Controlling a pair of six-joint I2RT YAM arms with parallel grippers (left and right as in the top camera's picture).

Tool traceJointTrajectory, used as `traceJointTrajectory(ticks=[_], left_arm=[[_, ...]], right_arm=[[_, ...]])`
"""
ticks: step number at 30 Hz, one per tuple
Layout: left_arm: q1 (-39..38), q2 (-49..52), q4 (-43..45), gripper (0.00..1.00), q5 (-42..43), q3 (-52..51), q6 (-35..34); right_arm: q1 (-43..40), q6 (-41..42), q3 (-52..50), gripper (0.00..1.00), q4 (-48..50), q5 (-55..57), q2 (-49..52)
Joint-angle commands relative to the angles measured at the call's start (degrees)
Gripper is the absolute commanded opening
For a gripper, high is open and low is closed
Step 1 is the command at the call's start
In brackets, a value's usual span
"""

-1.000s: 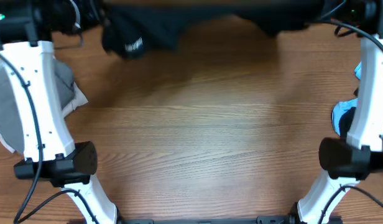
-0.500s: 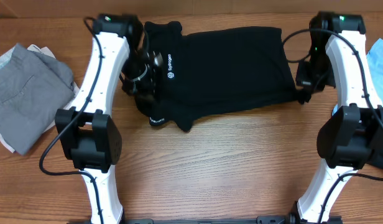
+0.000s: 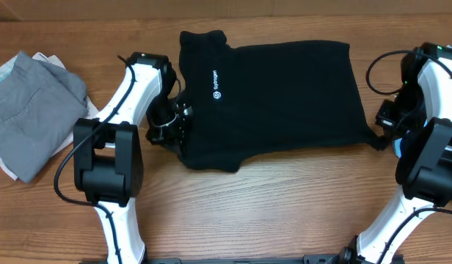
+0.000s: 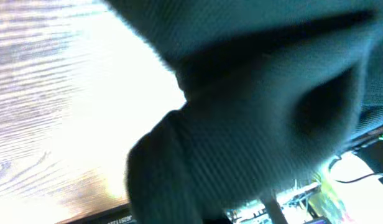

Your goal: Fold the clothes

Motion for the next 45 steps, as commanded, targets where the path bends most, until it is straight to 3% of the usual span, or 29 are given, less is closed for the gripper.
traceJointTrajectory(ticks=[1,8,20,22,24,27,28,31,33,36,45], left_arm=[[0.1,-8.9,1.2,0.04,-7.0,-4.4,-3.5],[0.7,-21.2,8.0,0.04,-6.4,-12.1,-6.5],[-2.5,-21.7,8.6,0.04,1.4,-21.5,-4.7],[-2.6,-21.7,7.3,0.18,1.7,-21.5,-3.7],[-2.6,-21.7,6.7,0.5,1.7,-21.4,-3.1],[-2.1,-21.7,8.5,0.55,1.0,-20.7,-2.6],[-1.7,-21.7,9.5,0.61,1.1,-20.2,-2.6],[0.3,-21.7,14.7,0.61,0.0,-17.4,-4.5],[2.7,-21.7,22.1,0.61,-6.3,-16.3,-11.3],[5.5,-21.4,31.6,0.58,-7.7,-17.1,-17.7],[6.4,-17.5,42.6,0.57,-7.7,-17.2,-19.8]], right_arm=[[-0.2,0.8,-0.5,0.04,0.5,0.4,-1.2],[1.4,0.8,-0.5,0.04,0.7,0.5,-1.3],[1.4,0.8,-0.5,0.04,1.6,0.4,-1.3],[1.4,0.8,-0.5,0.04,1.8,0.5,-1.3],[1.4,0.8,-0.5,0.04,1.9,0.5,-1.3],[1.4,0.8,-0.5,0.04,2.0,0.5,-1.3],[1.4,0.8,-0.5,0.04,2.1,0.5,-1.3],[1.4,0.8,-0.5,0.04,2.1,0.4,-1.3],[1.4,0.8,-0.5,0.04,2.1,0.4,-1.3],[1.4,0.8,-0.5,0.04,2.3,0.4,-1.3],[1.4,0.8,-0.5,0.04,2.7,-0.6,-1.3]])
